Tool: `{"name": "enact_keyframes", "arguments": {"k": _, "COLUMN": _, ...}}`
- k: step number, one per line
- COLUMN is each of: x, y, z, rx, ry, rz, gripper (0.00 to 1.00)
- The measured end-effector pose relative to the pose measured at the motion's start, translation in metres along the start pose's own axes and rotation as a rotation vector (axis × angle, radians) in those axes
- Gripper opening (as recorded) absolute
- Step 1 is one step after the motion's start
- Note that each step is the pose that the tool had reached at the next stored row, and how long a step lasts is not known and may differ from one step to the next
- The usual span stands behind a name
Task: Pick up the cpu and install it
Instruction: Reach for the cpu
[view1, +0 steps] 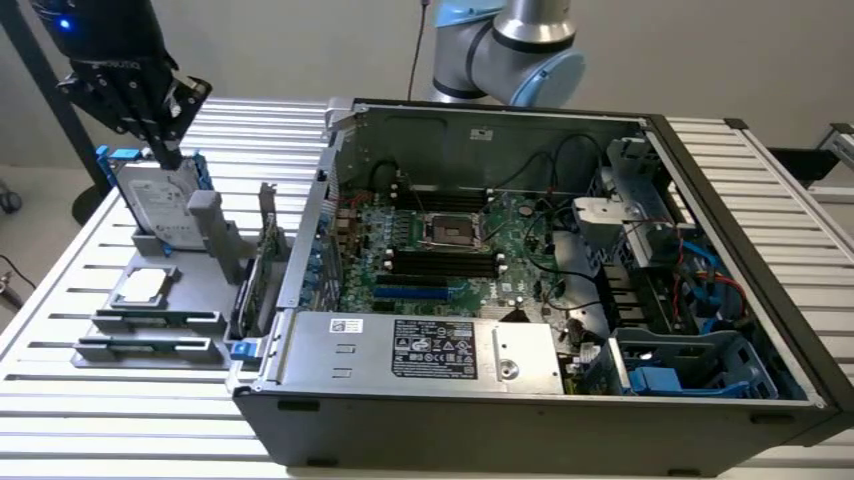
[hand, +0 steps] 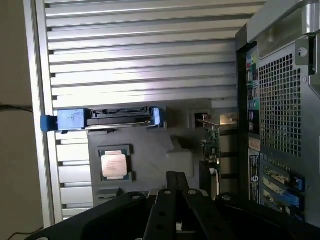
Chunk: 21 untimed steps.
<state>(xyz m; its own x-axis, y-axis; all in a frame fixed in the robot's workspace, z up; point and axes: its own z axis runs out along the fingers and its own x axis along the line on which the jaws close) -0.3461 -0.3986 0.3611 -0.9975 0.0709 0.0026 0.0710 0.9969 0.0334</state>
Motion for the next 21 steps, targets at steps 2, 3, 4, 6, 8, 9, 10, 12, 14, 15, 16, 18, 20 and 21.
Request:
{"name": "enact_keyframes", "arguments": {"k": 2, "x": 0.009, "y": -0.0007, "z": 0.0011, "rx": 0.0017, "ry": 0.0023, "rz": 0.0, "gripper": 0.11}}
{"name": "enact_keyframes", "arguments": {"k": 3, "x": 0.013, "y": -0.001, "z": 0.0016, "rx": 0.0026, "ry": 0.0033, "rz": 0.0, "gripper": 0.11}}
{"name": "enact_keyframes", "arguments": {"k": 4, "x": 0.018, "y": -0.0013, "z": 0.0021, "rx": 0.0035, "ry": 0.0046, "rz": 0.0, "gripper": 0.11}}
{"name": "enact_keyframes", "arguments": {"k": 6, "x": 0.027, "y": -0.0019, "z": 0.0033, "rx": 0.0053, "ry": 0.007, "rz": 0.0, "gripper": 0.11}}
{"name": "enact_keyframes", "arguments": {"k": 8, "x": 0.034, "y": -0.0024, "z": 0.0042, "rx": 0.0074, "ry": 0.0096, "rz": -0.001, "gripper": 0.11}}
{"name": "enact_keyframes", "arguments": {"k": 9, "x": 0.037, "y": -0.0025, "z": 0.0047, "rx": 0.0087, "ry": 0.0111, "rz": -0.001, "gripper": 0.11}}
{"name": "enact_keyframes", "arguments": {"k": 10, "x": 0.04, "y": -0.0026, "z": 0.0052, "rx": 0.01, "ry": 0.0124, "rz": -0.002, "gripper": 0.11}}
{"name": "enact_keyframes", "arguments": {"k": 12, "x": 0.044, "y": -0.0028, "z": 0.0062, "rx": 0.0123, "ry": 0.0147, "rz": -0.006, "gripper": 0.11}}
{"name": "enact_keyframes", "arguments": {"k": 14, "x": 0.047, "y": -0.003, "z": 0.0073, "rx": 0.0142, "ry": 0.0162, "rz": -0.014, "gripper": 0.11}}
{"name": "enact_keyframes", "arguments": {"k": 15, "x": 0.049, "y": -0.003, "z": 0.0078, "rx": 0.0148, "ry": 0.0167, "rz": -0.018, "gripper": 0.11}}
{"name": "enact_keyframes", "arguments": {"k": 16, "x": 0.05, "y": -0.0031, "z": 0.0084, "rx": 0.0152, "ry": 0.017, "rz": -0.022, "gripper": 0.11}}
{"name": "enact_keyframes", "arguments": {"k": 18, "x": 0.053, "y": -0.0033, "z": 0.0095, "rx": 0.0156, "ry": 0.0175, "rz": -0.033, "gripper": 0.11}}
{"name": "enact_keyframes", "arguments": {"k": 20, "x": 0.055, "y": -0.0035, "z": 0.0108, "rx": 0.0157, "ry": 0.0179, "rz": -0.043, "gripper": 0.11}}
{"name": "enact_keyframes", "arguments": {"k": 21, "x": 0.057, "y": -0.0036, "z": 0.0114, "rx": 0.0158, "ry": 0.018, "rz": -0.048, "gripper": 0.11}}
